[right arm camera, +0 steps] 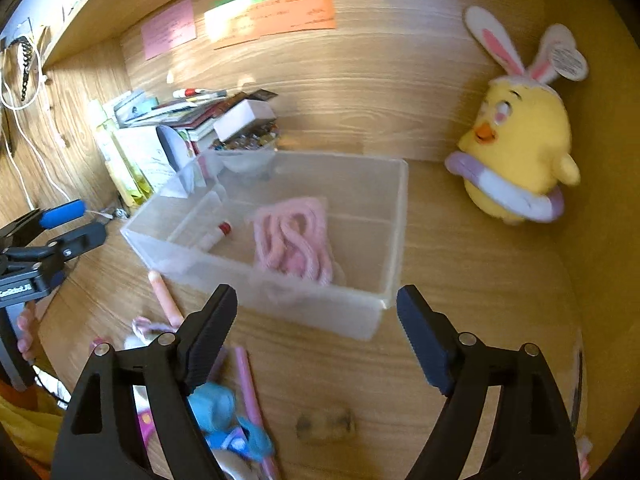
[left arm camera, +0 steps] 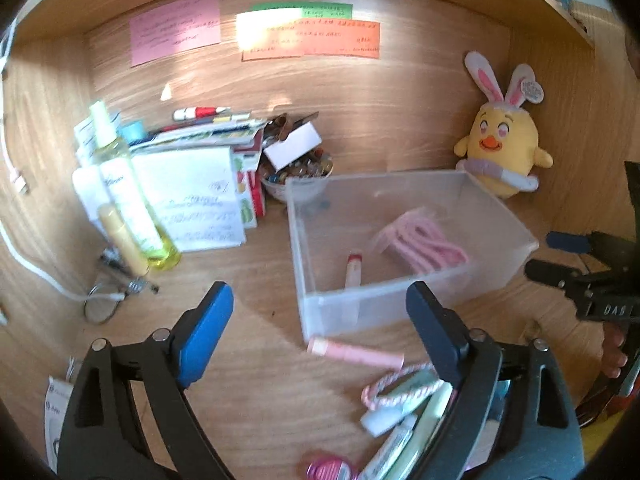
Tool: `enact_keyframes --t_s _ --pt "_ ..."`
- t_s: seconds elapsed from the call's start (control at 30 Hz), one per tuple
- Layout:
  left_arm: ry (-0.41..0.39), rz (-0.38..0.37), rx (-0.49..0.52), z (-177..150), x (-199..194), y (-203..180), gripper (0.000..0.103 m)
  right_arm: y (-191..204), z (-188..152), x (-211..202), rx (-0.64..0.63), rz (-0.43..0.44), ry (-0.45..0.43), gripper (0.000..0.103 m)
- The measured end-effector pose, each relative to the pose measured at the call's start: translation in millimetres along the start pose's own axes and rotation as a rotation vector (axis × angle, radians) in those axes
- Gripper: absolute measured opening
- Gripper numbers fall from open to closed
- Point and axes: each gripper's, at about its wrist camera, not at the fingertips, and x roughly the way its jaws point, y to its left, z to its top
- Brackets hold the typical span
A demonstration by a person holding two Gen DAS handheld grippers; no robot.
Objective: Organize objects
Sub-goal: 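Grasp the metal tin with the right gripper while the left grasps the pink jar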
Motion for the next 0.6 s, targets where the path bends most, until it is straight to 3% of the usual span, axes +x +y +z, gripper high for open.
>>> enact_keyframes --t_s 0.2,0.37,0.5,0.6 --pt "0.066 0.036 -0.001 -38 -4 3 0.091 -5 -29 -1 0.018 -0.079 0.024 0.081" --pt "0.145 0.044 -0.023 -69 -6 12 0.091 -10 -50 2 0.045 -0.088 0.066 0.081" --pt "0.197 0.019 -0.066 -85 -6 19 0.071 -13 -63 1 0.067 -0.087 0.079 0.081" --pt "0.215 -0.004 -0.102 -94 -6 21 0.062 -13 -69 0 0.07 -0.092 0.079 0.081"
